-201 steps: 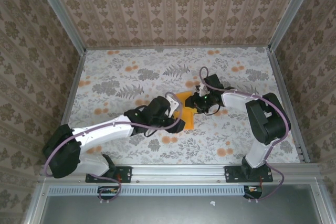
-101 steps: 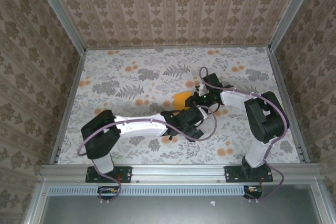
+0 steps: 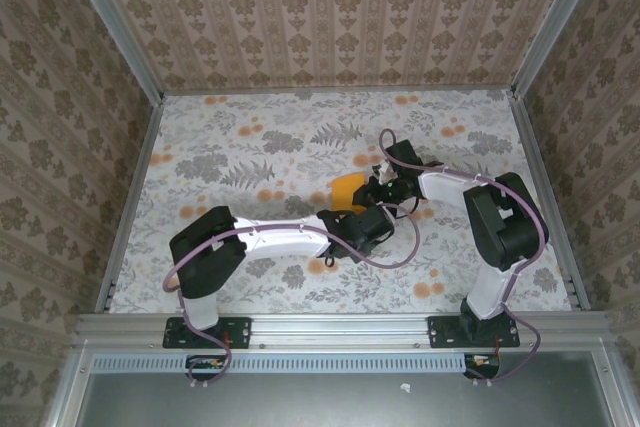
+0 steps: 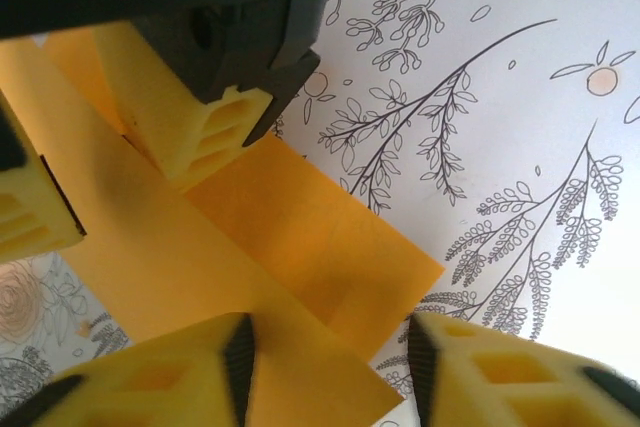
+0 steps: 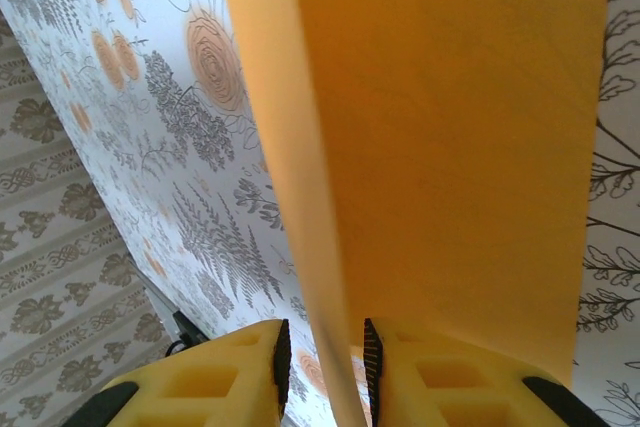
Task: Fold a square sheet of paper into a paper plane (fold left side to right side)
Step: Fold the triangle a second time at the center of the table.
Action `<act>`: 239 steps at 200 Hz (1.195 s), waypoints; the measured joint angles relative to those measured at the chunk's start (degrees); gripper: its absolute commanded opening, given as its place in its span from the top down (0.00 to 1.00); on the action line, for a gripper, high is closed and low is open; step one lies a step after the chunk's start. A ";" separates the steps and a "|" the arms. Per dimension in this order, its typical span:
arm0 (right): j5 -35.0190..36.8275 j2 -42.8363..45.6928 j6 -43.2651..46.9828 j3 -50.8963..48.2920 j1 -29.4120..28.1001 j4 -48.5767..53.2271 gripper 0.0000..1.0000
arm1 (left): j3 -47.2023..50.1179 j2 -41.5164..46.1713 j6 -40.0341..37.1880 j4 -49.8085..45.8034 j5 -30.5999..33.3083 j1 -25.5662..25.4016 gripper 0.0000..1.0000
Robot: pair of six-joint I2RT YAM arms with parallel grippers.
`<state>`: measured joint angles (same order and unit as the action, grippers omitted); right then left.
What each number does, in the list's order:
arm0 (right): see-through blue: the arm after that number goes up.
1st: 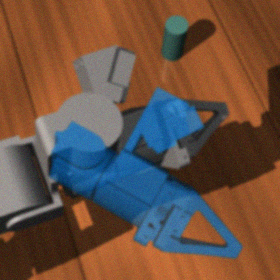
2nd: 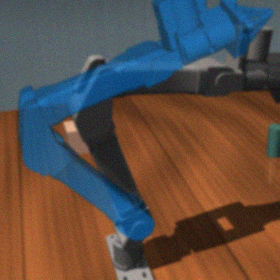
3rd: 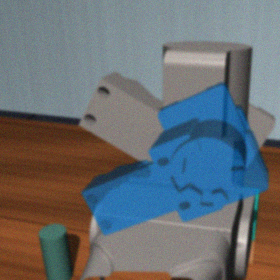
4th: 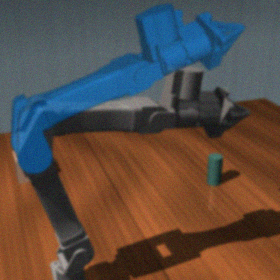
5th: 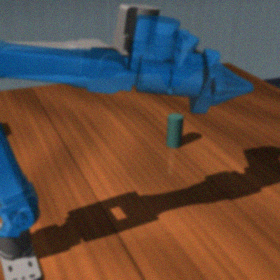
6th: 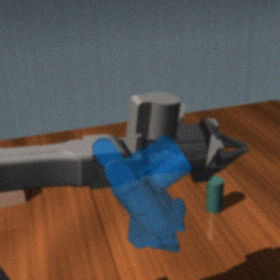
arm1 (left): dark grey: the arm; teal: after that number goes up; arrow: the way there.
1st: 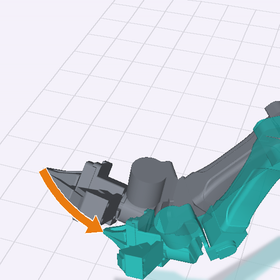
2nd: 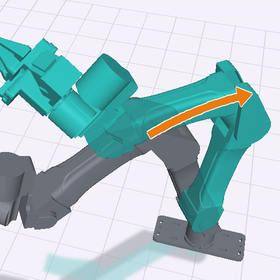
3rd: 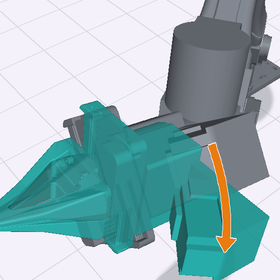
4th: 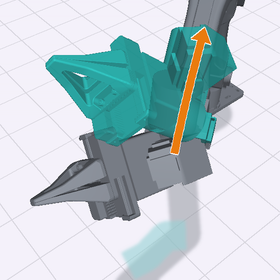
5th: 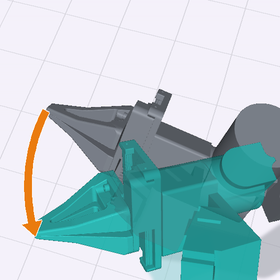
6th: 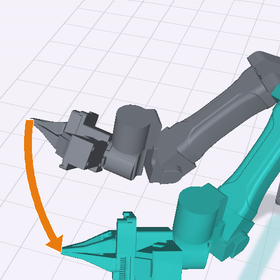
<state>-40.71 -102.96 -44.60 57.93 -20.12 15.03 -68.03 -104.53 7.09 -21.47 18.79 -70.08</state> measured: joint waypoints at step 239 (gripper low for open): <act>7.82 18.43 5.20 -14.12 0.96 0.24 0.88 | 15.04 10.95 12.63 16.76 -42.21 24.48 1.00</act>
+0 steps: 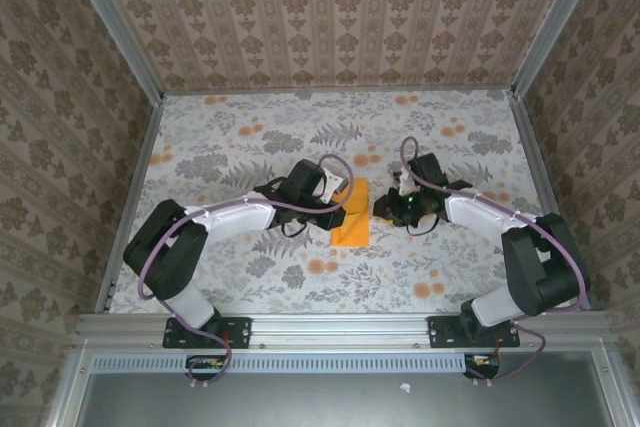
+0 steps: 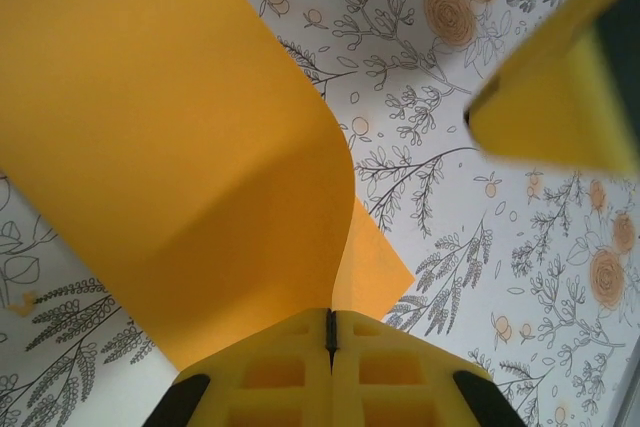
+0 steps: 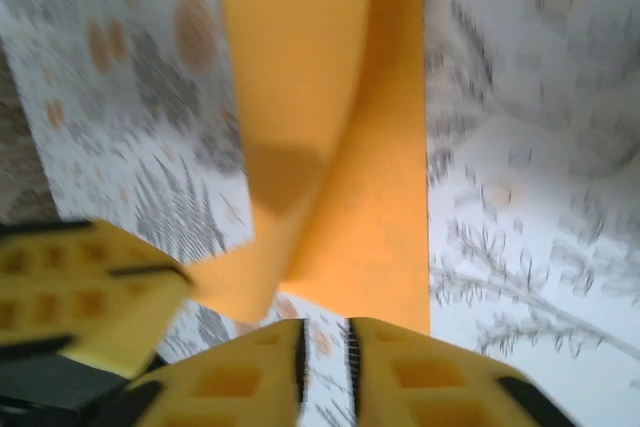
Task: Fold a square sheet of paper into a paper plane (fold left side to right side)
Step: Fold the triangle a second time at the center of the table.
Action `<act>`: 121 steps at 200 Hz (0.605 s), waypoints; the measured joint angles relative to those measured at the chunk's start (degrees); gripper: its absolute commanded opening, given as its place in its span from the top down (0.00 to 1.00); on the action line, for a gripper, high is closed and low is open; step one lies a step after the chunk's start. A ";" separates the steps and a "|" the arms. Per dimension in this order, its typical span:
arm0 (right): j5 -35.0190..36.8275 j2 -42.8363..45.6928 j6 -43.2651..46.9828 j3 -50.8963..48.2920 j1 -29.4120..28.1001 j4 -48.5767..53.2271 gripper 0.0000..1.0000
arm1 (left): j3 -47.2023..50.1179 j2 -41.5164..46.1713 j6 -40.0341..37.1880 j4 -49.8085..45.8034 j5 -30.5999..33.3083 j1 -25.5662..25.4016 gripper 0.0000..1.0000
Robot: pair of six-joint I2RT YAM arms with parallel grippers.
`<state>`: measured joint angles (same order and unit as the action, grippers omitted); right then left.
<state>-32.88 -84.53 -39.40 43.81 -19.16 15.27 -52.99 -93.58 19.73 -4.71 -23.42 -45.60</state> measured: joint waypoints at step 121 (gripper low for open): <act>3.87 -10.47 -0.35 1.01 -7.39 0.76 0.93 | -3.91 -3.93 -5.33 -5.62 0.13 0.90 1.00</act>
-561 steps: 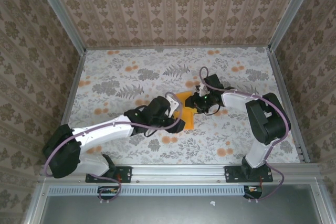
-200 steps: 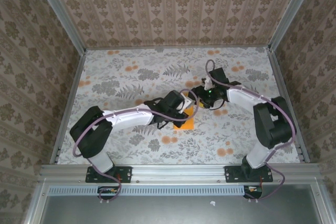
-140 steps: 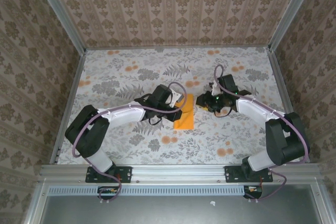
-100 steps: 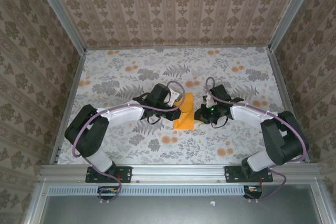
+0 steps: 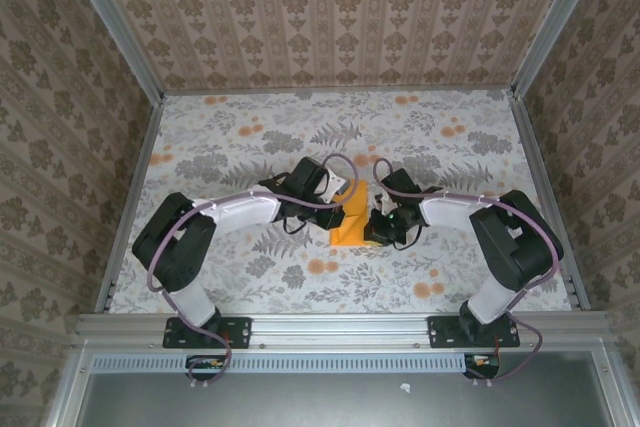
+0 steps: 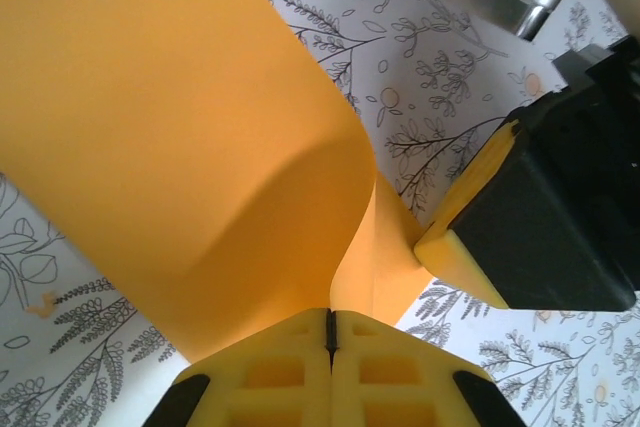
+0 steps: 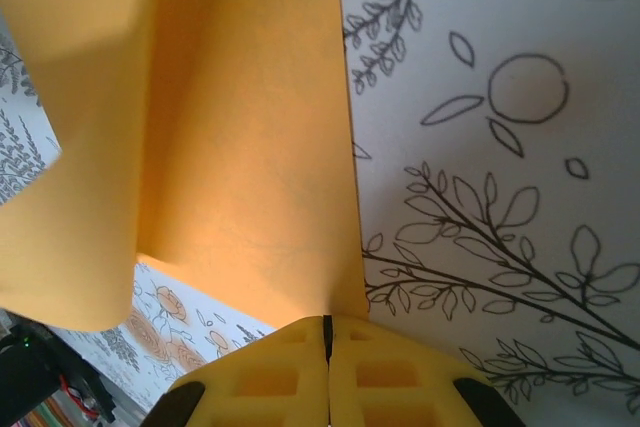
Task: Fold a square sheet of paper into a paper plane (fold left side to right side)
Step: Fold the triangle a second time at the center of the table.
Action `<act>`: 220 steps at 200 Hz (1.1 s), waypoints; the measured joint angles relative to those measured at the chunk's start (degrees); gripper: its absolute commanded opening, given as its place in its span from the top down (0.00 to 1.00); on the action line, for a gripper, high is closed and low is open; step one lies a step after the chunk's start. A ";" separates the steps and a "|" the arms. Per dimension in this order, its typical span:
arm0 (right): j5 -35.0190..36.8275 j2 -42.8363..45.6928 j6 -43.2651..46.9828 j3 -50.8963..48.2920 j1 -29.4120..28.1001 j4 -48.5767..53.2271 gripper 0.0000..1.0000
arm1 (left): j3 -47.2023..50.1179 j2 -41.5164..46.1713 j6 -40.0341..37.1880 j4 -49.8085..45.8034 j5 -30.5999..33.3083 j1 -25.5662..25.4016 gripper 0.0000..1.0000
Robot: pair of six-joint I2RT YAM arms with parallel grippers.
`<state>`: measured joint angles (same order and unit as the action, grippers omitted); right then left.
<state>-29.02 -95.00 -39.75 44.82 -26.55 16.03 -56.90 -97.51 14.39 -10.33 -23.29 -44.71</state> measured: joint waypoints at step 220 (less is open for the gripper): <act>1.49 -1.40 2.56 2.84 -0.24 4.79 0.93 | -5.40 -6.91 -8.46 -4.26 2.97 3.21 1.00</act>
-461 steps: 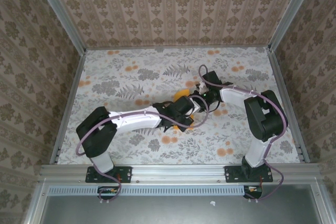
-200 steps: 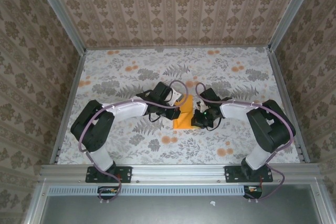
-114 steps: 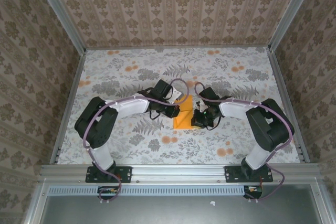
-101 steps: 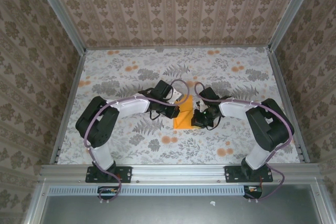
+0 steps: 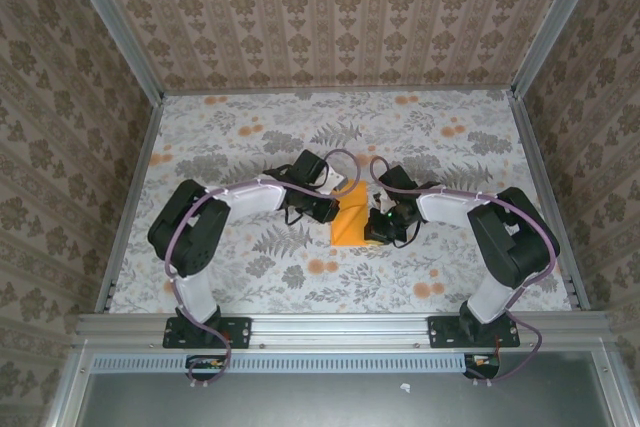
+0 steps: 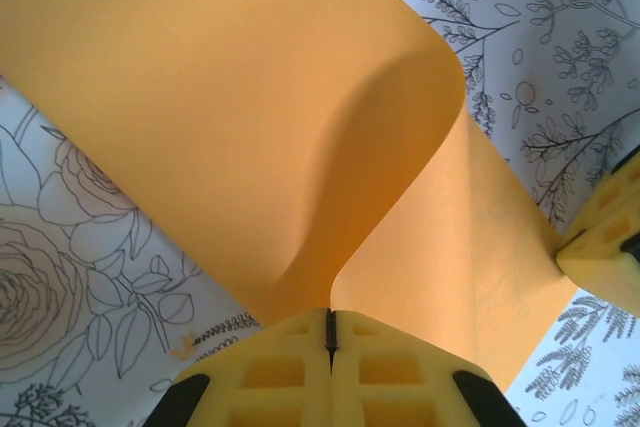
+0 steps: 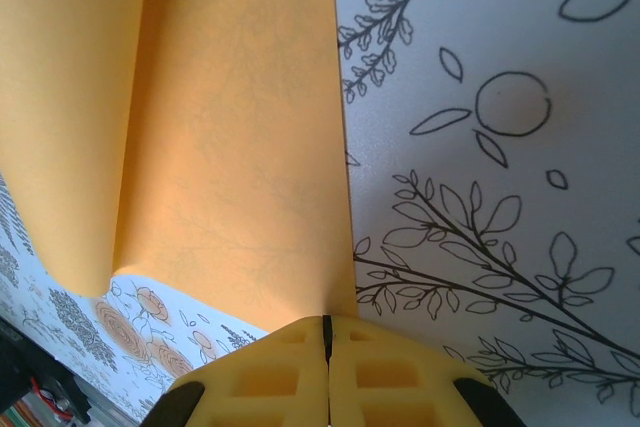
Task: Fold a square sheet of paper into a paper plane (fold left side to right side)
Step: Fold the triangle a second time at the center of the table.
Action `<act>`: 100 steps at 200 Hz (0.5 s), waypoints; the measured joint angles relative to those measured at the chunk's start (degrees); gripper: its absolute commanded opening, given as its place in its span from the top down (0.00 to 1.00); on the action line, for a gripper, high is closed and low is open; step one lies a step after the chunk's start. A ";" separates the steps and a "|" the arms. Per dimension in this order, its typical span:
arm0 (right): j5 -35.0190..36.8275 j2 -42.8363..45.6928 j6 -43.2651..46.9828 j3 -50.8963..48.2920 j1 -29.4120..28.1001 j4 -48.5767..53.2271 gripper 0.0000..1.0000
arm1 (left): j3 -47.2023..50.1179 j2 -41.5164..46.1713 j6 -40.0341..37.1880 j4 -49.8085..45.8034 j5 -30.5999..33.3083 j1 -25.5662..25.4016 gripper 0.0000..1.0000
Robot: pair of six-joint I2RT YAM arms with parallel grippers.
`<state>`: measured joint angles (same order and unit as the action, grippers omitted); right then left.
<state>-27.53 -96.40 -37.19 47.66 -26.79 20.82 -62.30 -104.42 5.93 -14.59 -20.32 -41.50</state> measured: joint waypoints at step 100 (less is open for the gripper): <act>0.17 -0.20 0.24 0.31 -0.07 0.39 0.93 | -1.03 -1.81 -1.29 0.02 0.17 0.04 1.00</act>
<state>-27.35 -96.60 -36.95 47.97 -26.85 21.21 -63.33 -106.24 4.64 -14.57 -20.14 -41.45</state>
